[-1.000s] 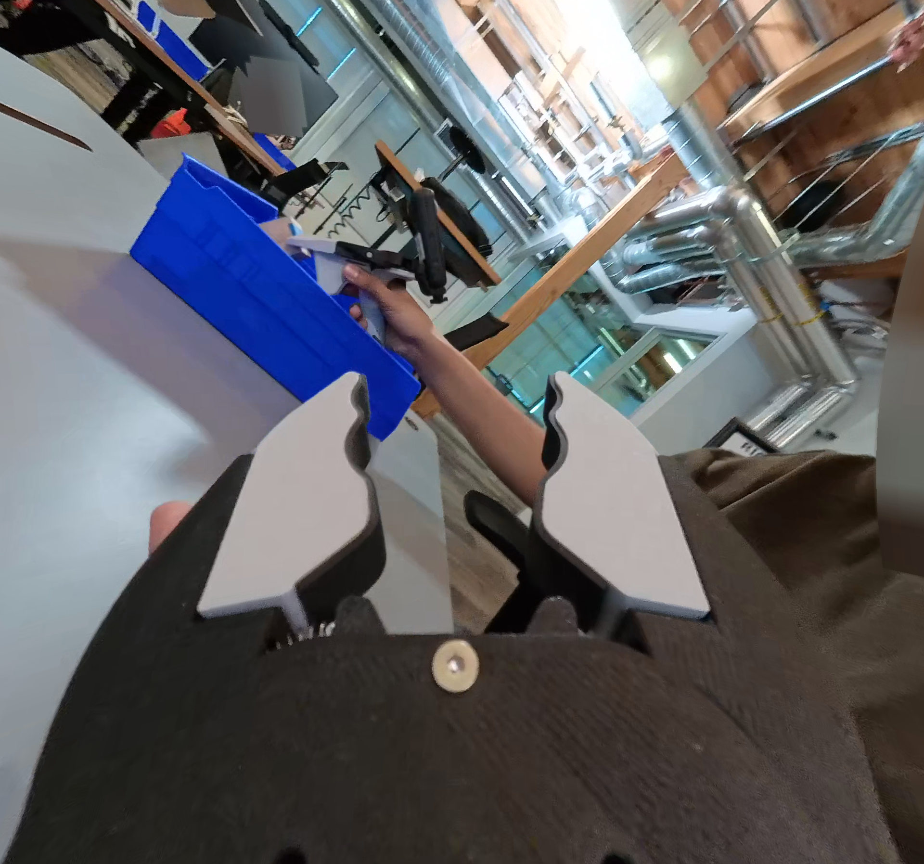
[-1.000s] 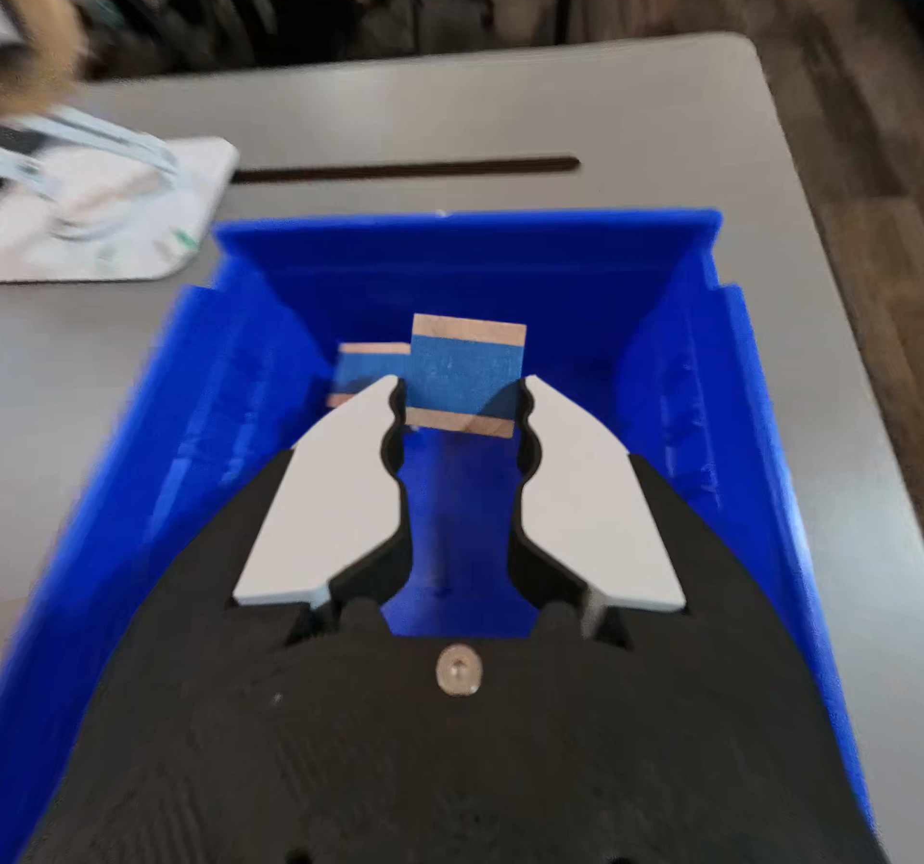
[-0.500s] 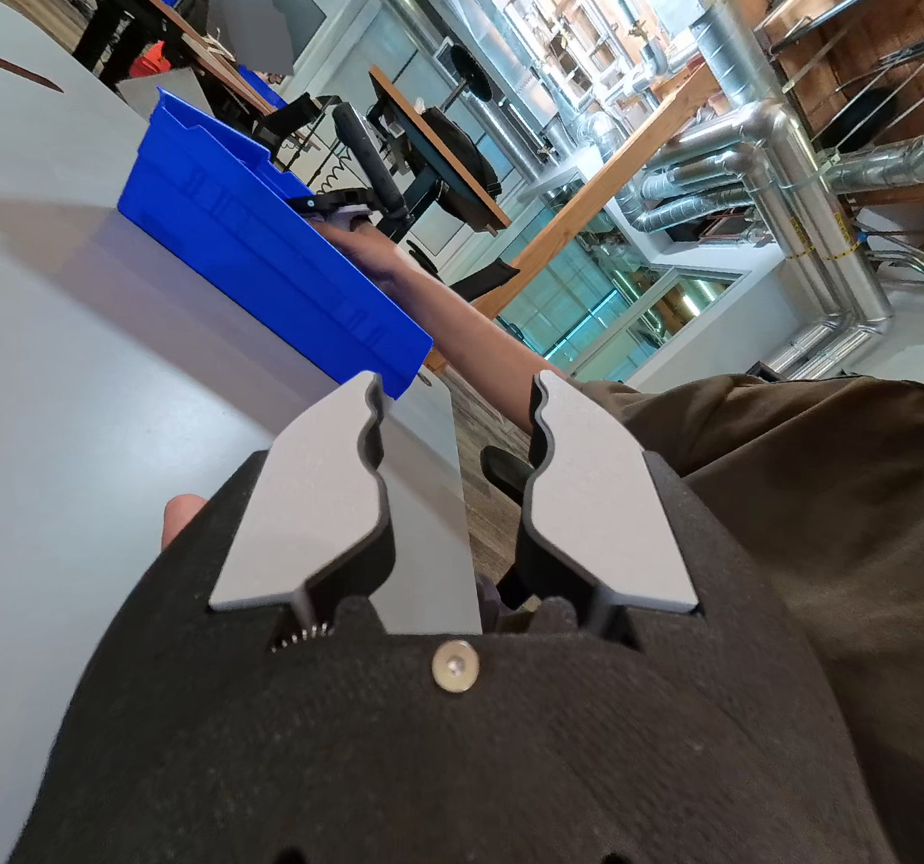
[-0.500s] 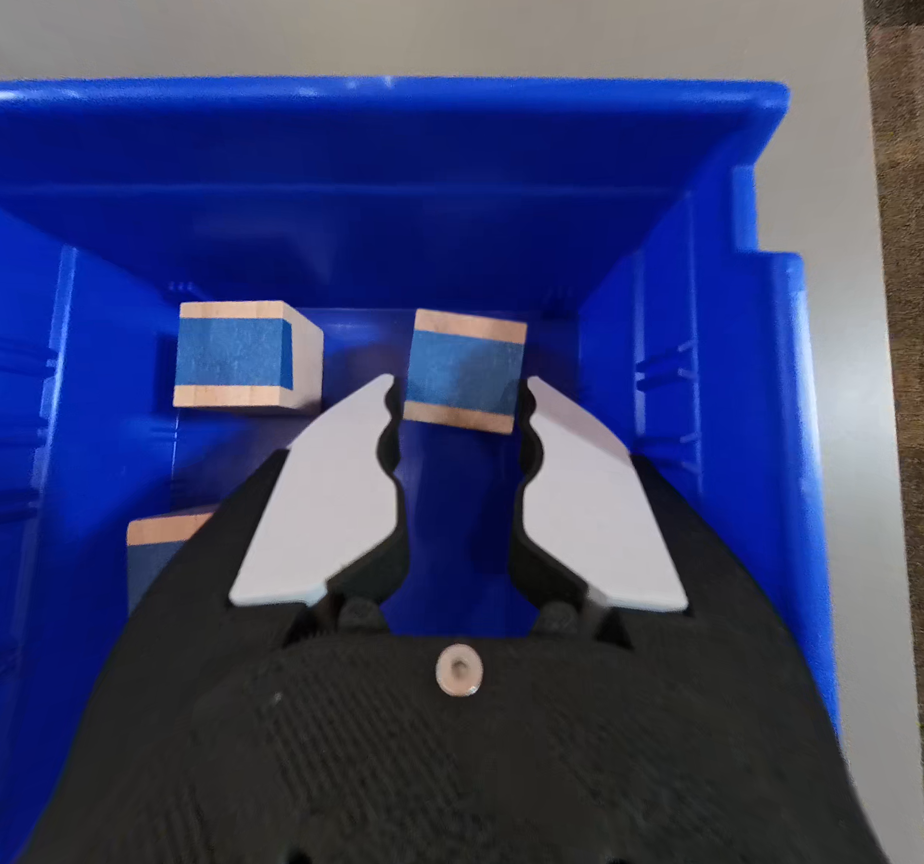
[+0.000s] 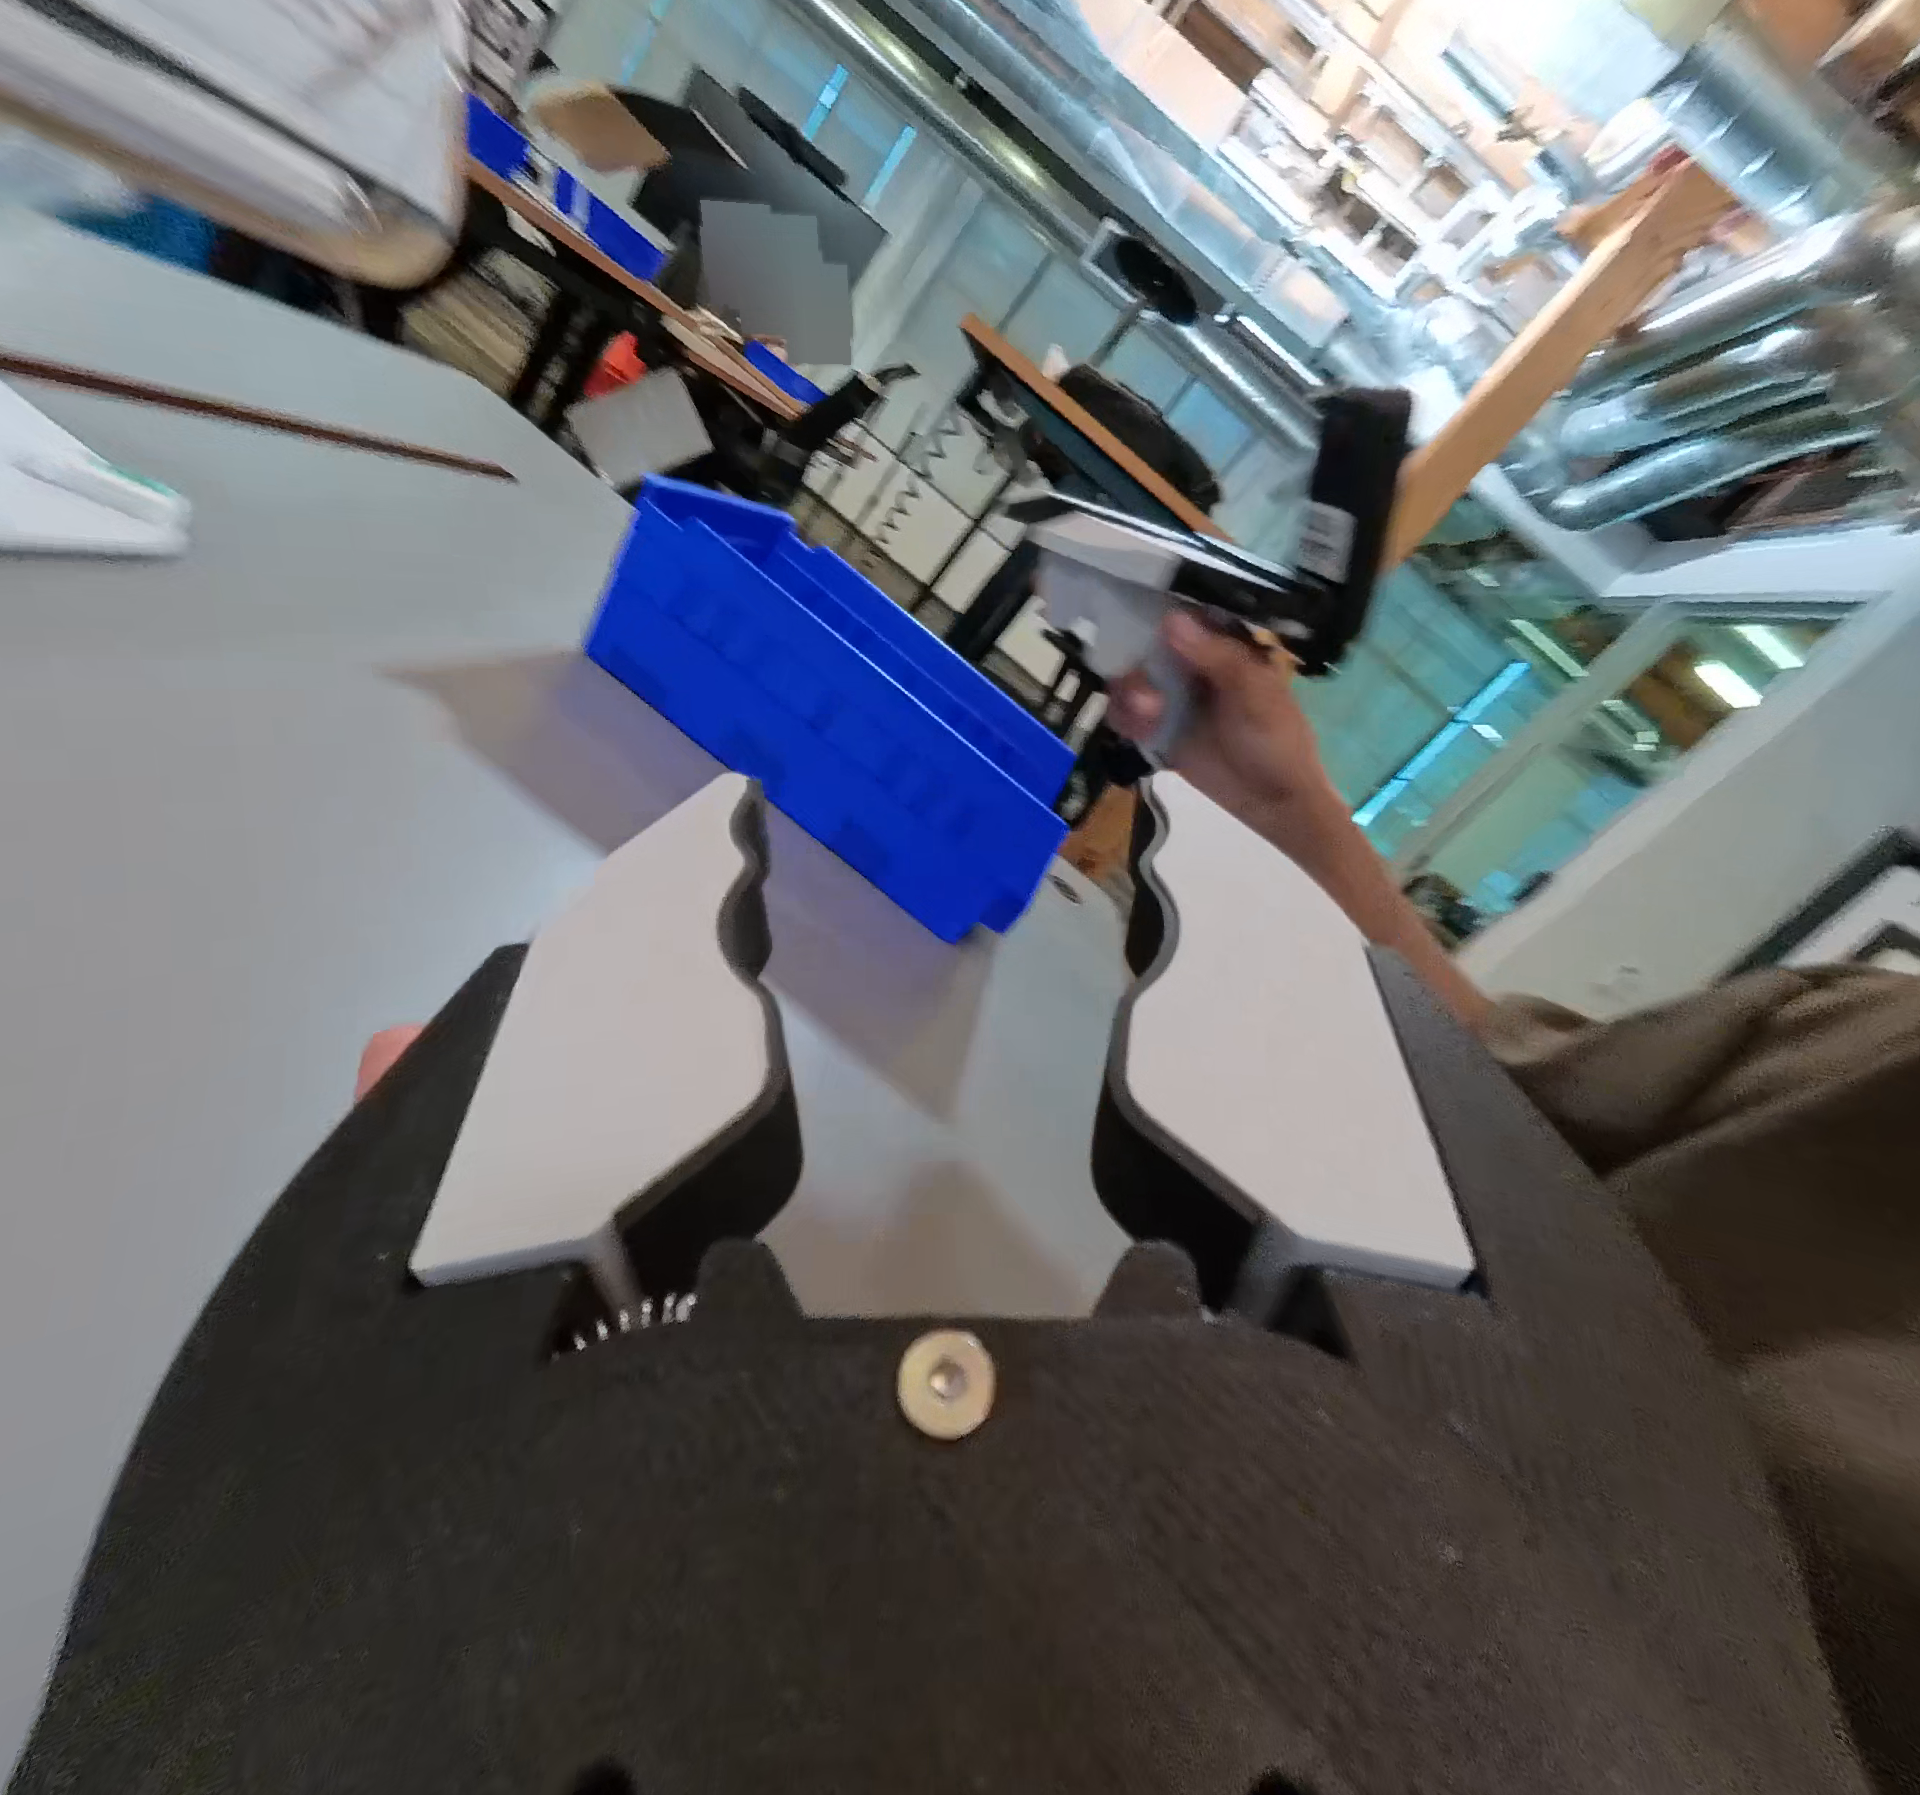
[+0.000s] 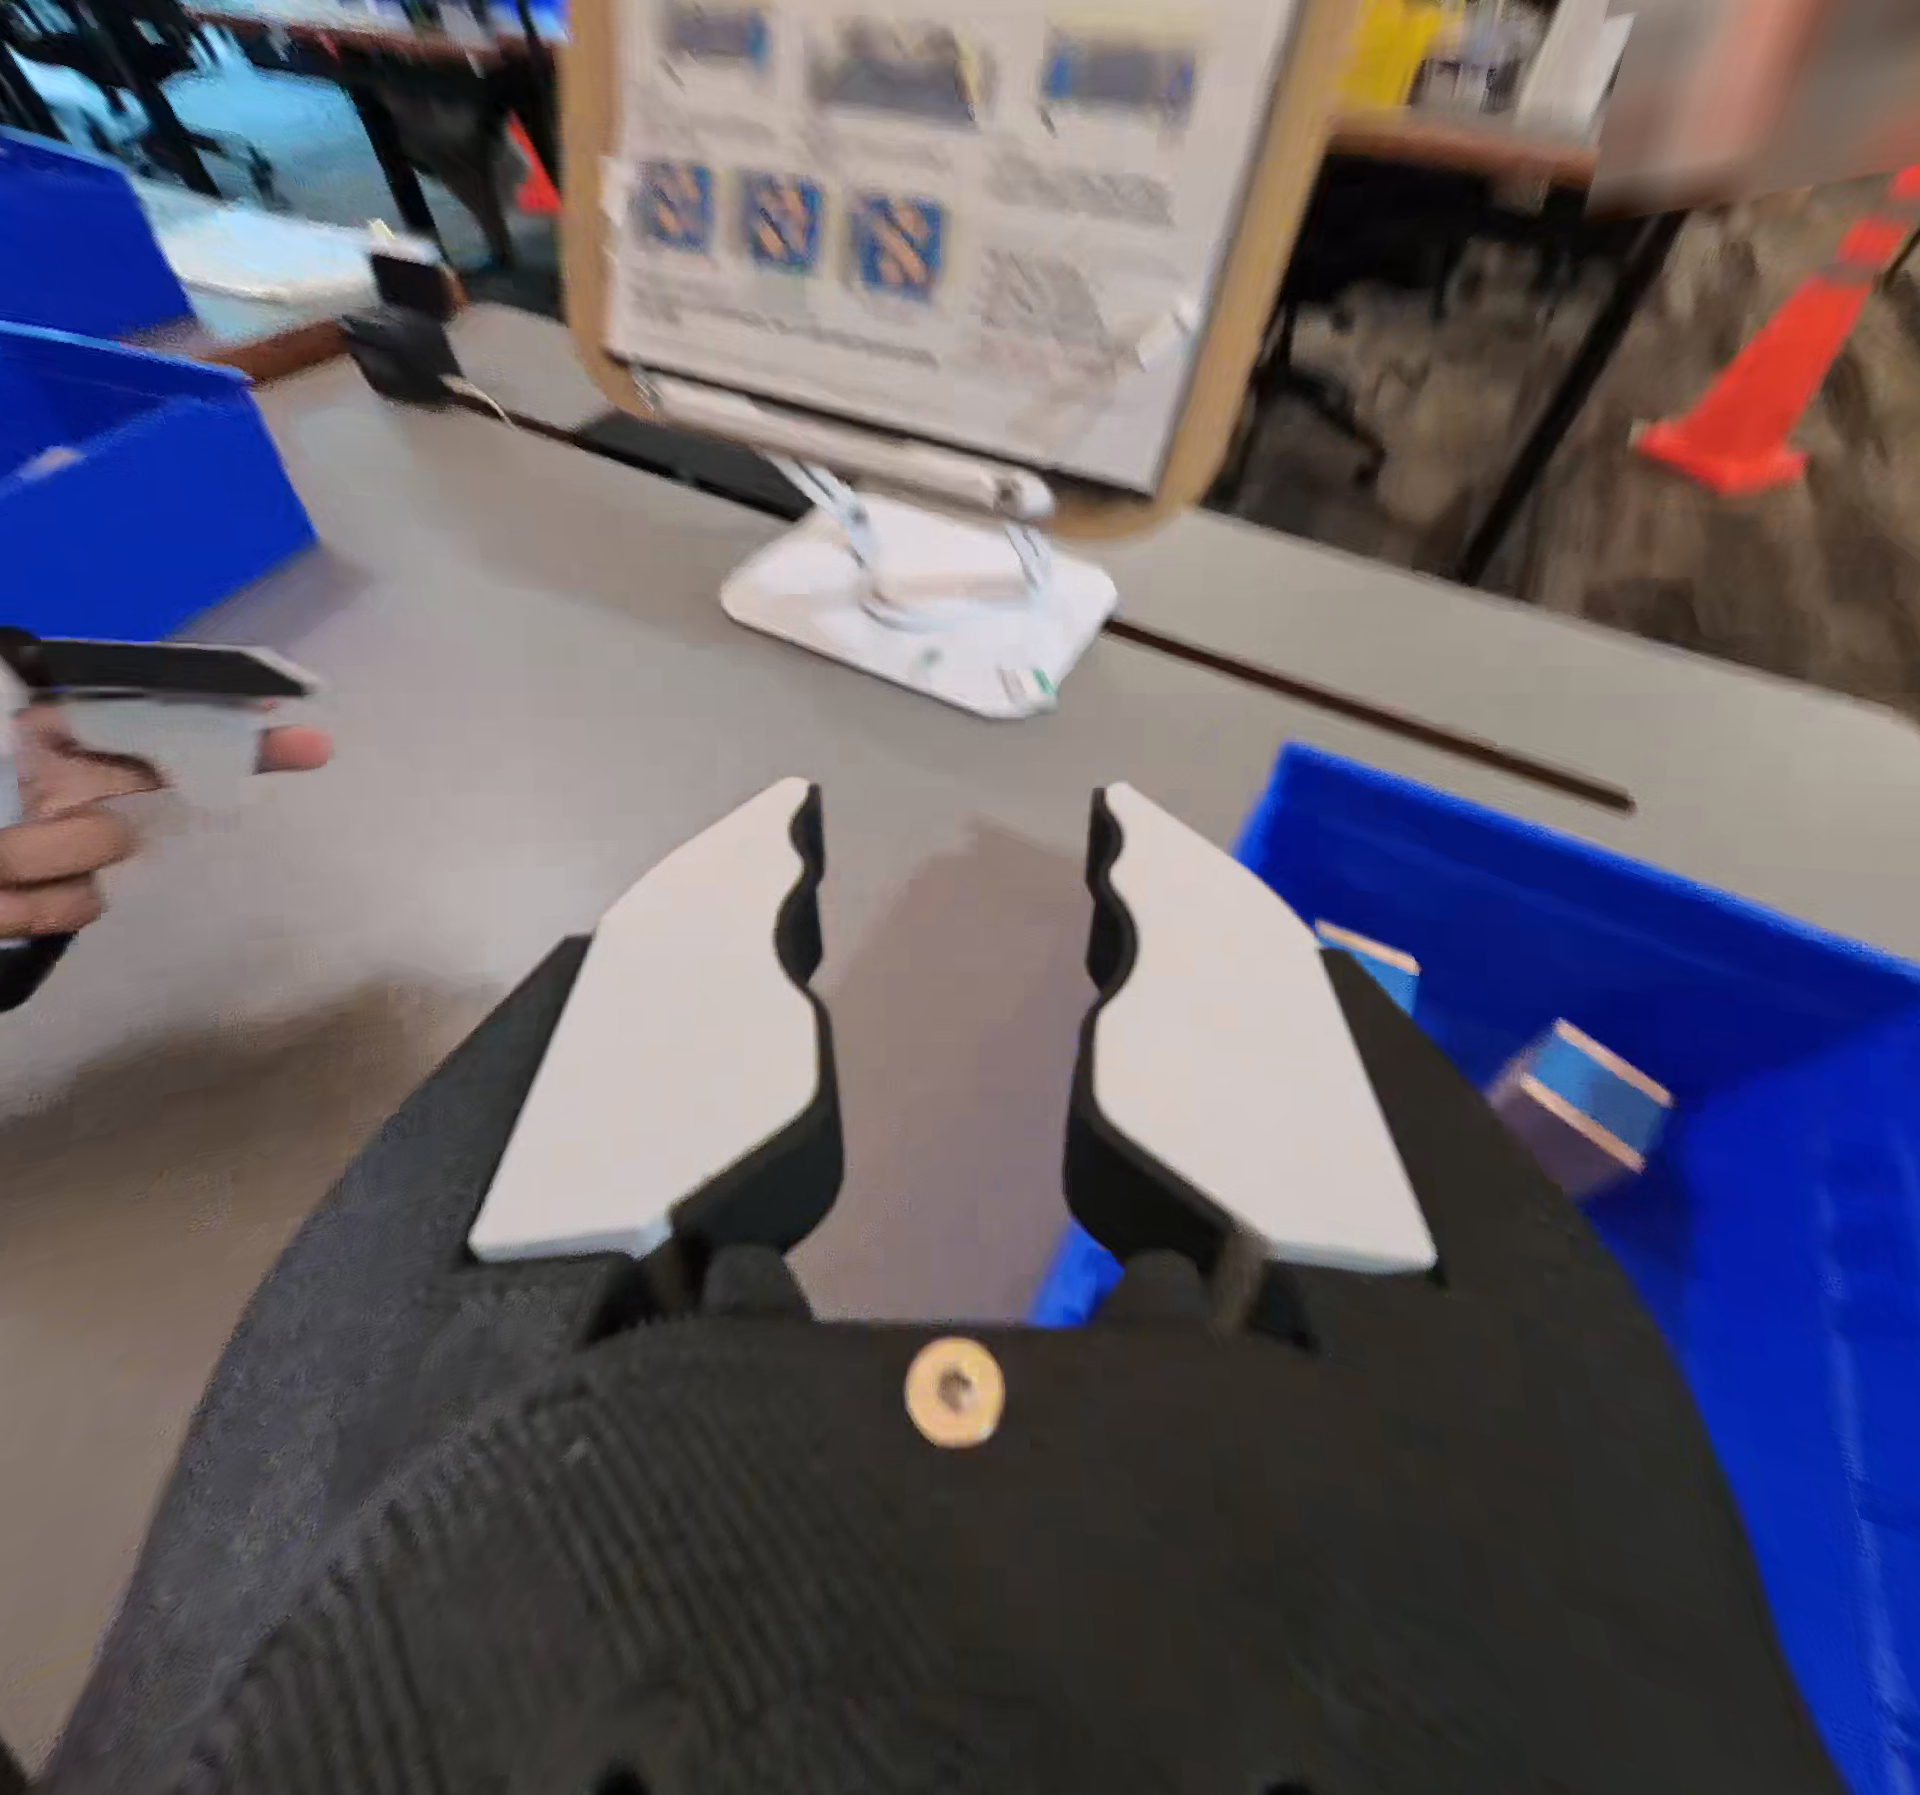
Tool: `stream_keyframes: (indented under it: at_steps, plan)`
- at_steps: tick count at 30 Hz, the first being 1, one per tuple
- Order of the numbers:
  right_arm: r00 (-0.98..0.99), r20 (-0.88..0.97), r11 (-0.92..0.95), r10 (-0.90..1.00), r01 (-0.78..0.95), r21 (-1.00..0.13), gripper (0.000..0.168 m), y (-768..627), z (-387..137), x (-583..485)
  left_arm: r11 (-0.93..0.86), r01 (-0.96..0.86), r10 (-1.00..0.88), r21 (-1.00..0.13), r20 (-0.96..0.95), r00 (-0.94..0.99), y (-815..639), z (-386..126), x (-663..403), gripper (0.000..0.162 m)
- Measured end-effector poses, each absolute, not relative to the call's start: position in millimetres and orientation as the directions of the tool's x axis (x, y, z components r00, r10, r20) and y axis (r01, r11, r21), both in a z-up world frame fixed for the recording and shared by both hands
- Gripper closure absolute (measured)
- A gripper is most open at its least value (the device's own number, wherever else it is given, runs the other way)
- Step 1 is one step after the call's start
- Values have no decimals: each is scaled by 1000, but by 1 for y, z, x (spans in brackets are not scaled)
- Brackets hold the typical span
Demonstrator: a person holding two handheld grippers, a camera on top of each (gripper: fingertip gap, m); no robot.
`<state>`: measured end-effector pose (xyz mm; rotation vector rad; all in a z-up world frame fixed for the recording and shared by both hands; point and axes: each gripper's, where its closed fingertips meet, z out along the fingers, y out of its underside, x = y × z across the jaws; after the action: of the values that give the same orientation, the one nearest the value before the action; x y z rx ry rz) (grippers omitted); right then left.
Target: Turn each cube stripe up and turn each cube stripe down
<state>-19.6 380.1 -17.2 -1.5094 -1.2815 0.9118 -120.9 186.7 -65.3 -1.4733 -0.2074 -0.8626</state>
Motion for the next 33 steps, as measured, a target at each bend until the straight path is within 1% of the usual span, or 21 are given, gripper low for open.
stream_keyframes:
  at_steps: [2,4,6,7,8,9,10,11,13,14,16,18,20,24,25,27,30,33]
  plan:
    - [159,56,22,986,208,-978,117,343,-11,-23,-75,575,-323,-815,565,759,181,-51,-145,90]
    - [120,68,43,991,200,-979,117,308,-28,-27,-10,544,-240,-839,530,813,170,-34,-178,89]
    - [66,55,36,996,257,-966,112,274,-64,-33,68,500,-121,-863,490,863,152,-15,-218,89]
    - [25,29,21,999,282,-959,112,255,-84,-35,105,470,-46,-877,468,883,139,-7,-240,89]
    - [-37,-6,6,999,312,-950,108,234,-104,-37,132,436,40,-890,445,895,125,0,-263,88]
    - [-88,-46,-11,995,362,-932,103,215,-124,-37,152,395,117,-906,413,903,109,7,-285,82]
    - [-128,-86,-26,988,414,-910,102,199,-139,-37,178,346,188,-921,377,907,90,14,-306,73]
    - [-170,-121,-33,978,447,-894,100,184,-147,-38,214,292,278,-932,345,897,69,21,-329,71]
    - [-224,-126,-15,966,438,-899,98,166,-147,-43,235,199,464,-952,289,837,23,25,-373,73]
    - [-239,-100,9,966,418,-908,99,162,-146,-46,204,186,560,-961,270,783,0,18,-395,74]
    - [-251,-35,71,967,400,-914,101,161,-148,-49,70,240,713,-968,217,666,-40,-13,-433,74]
    - [-249,-2,101,968,401,-911,103,163,-153,-48,-59,328,803,-943,151,576,-74,-51,-457,71]
    - [-246,-28,76,969,407,-910,105,164,-156,-47,-124,378,856,-917,94,509,-98,-82,-471,77]
    - [-248,-96,11,964,397,-918,107,165,-153,-49,-239,519,902,-821,10,432,-118,-139,-479,77]
    - [-247,-94,12,964,396,-918,108,166,-153,-50,-259,547,911,-796,-12,413,-121,-149,-480,78]
    - [-231,-70,27,971,393,-919,109,171,-154,-50,-285,594,930,-752,-67,362,-130,-165,-482,86]
    - [-224,-38,55,974,391,-919,110,174,-155,-49,-326,656,936,-681,-135,325,-142,-188,-482,85]
    - [-228,-35,58,973,387,-920,110,173,-154,-49,-337,716,935,-611,-131,329,-145,-210,-477,97]
